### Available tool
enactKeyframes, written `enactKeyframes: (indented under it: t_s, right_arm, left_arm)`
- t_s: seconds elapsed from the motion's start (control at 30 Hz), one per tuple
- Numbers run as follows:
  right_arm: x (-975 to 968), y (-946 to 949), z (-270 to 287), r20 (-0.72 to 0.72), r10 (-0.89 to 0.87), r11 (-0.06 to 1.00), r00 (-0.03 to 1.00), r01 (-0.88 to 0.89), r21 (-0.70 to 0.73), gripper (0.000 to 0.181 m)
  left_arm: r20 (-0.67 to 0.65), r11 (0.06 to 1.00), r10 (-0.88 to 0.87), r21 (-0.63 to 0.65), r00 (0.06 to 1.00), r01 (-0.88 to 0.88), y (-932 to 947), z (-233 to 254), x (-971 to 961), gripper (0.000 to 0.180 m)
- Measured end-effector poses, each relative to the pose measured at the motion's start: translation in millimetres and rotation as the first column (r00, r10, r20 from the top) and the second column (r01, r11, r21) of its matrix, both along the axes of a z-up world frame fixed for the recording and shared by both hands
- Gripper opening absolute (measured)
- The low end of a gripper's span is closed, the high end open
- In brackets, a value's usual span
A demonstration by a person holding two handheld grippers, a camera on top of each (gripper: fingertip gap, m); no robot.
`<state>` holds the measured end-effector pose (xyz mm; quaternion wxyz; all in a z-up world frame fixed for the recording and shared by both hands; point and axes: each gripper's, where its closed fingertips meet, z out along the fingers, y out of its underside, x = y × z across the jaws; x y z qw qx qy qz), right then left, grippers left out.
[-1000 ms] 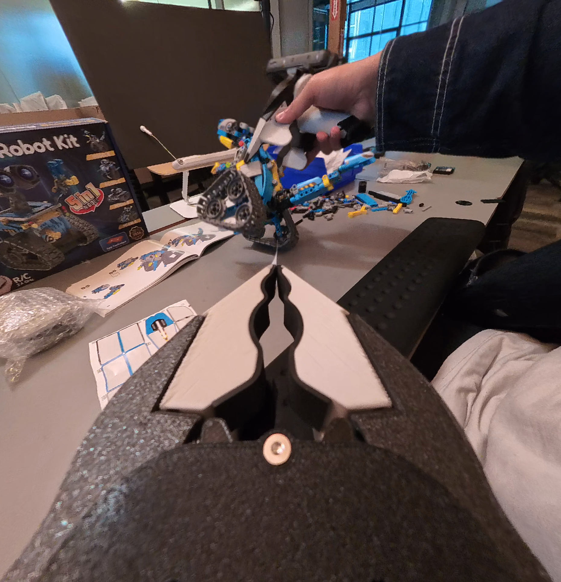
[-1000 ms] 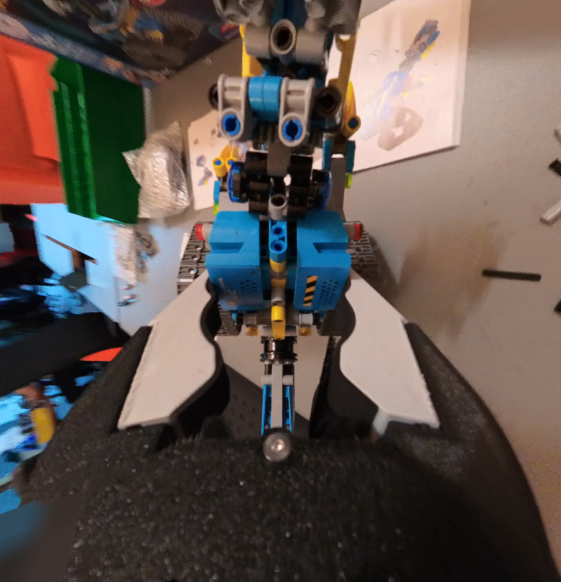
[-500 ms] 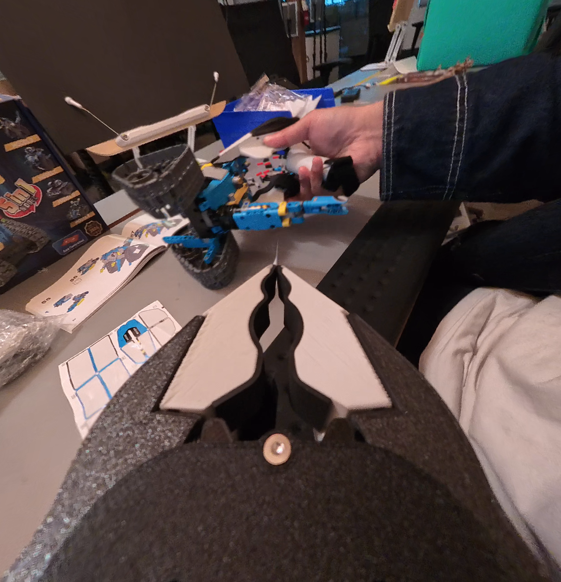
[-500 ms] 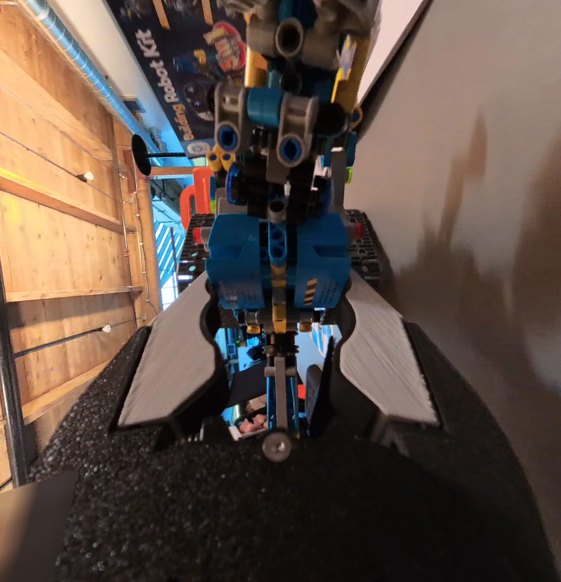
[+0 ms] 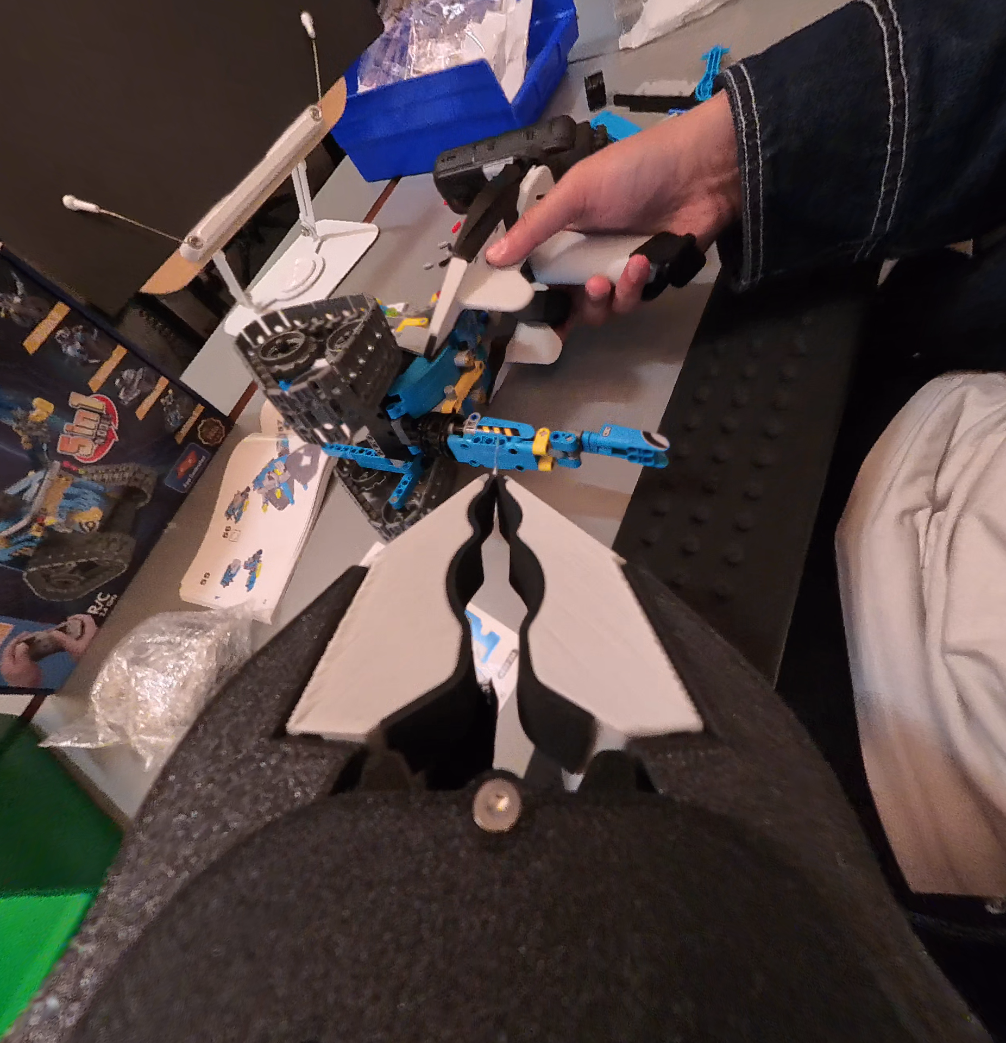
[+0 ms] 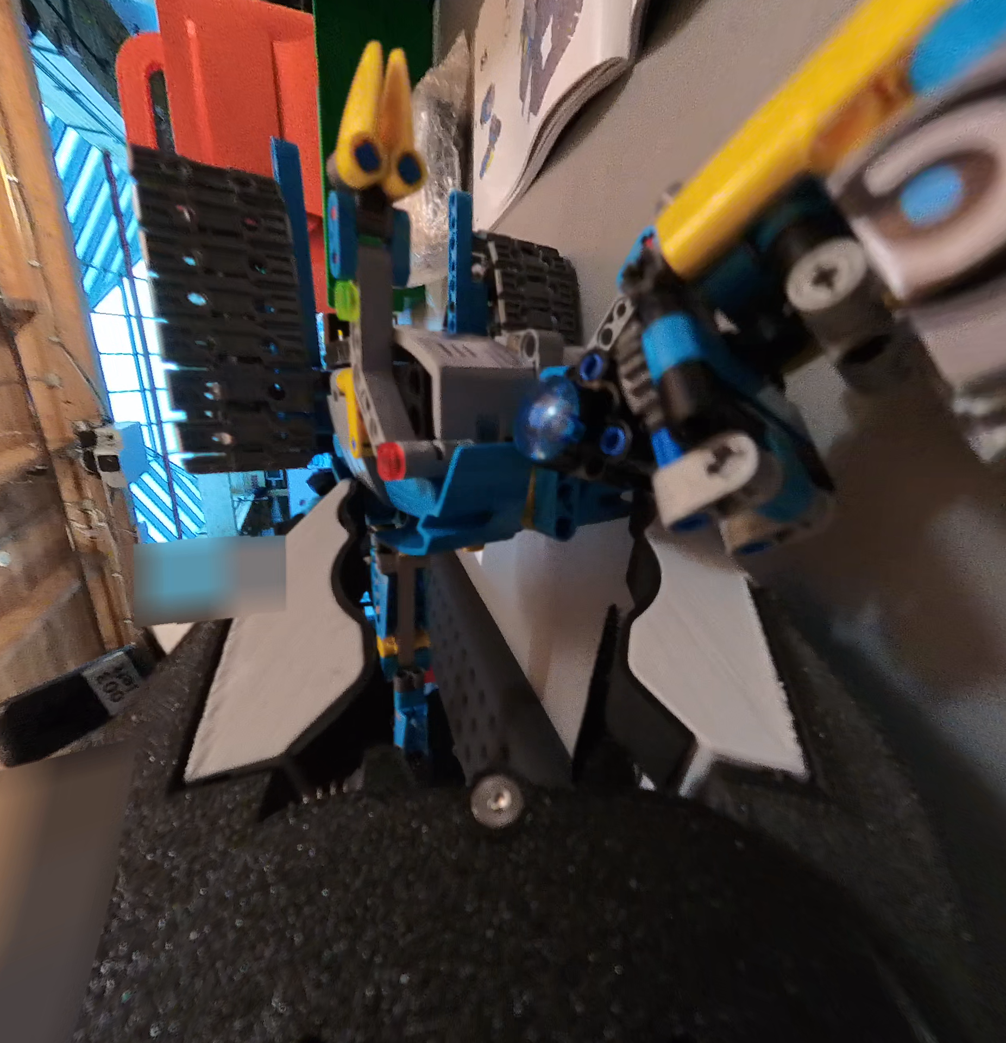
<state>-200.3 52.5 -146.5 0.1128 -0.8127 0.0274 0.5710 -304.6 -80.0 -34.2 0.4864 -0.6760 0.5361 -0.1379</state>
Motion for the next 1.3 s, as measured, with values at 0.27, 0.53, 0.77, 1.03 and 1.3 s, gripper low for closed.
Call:
enactKeyframes:
  t_s: [0.27, 0.53, 0.77, 1.03, 1.3]
  right_arm:
    - [7, 1, -5, -0.001, 0.166, 0.986, 0.986, -0.166, -0.011, 0.093]
    - [37, -30, -2, -0.076, 0.353, 0.928, 0.933, -0.359, -0.103, 0.095]
    - [69, -36, 0, -0.056, 0.331, 0.940, 0.942, -0.334, -0.066, 0.088]
    - [36, -117, 88, 0.505, 0.296, 0.539, 0.811, -0.579, 0.612, 0.067]
    - [-9, -145, 134, 0.652, 0.098, 0.185, 0.752, -0.657, 0.730, 0.049]
  left_arm:
    - [-0.080, 1.000, -0.013, -0.027, 0.997, 0.011, 14, -1, 24, 0.000]
    - [-0.176, 0.989, -0.106, -0.119, 0.979, 0.086, 25, 0, 42, 0.000]
    - [-0.236, 0.968, -0.221, -0.171, 0.946, 0.183, 20, 19, 59, 0.000]
    - [-0.337, 0.919, -0.357, -0.292, 0.871, 0.264, 3, 19, 74, 0.000]
    - [-0.425, 0.911, -0.392, -0.303, 0.816, 0.280, -8, 22, 84, 0.000]
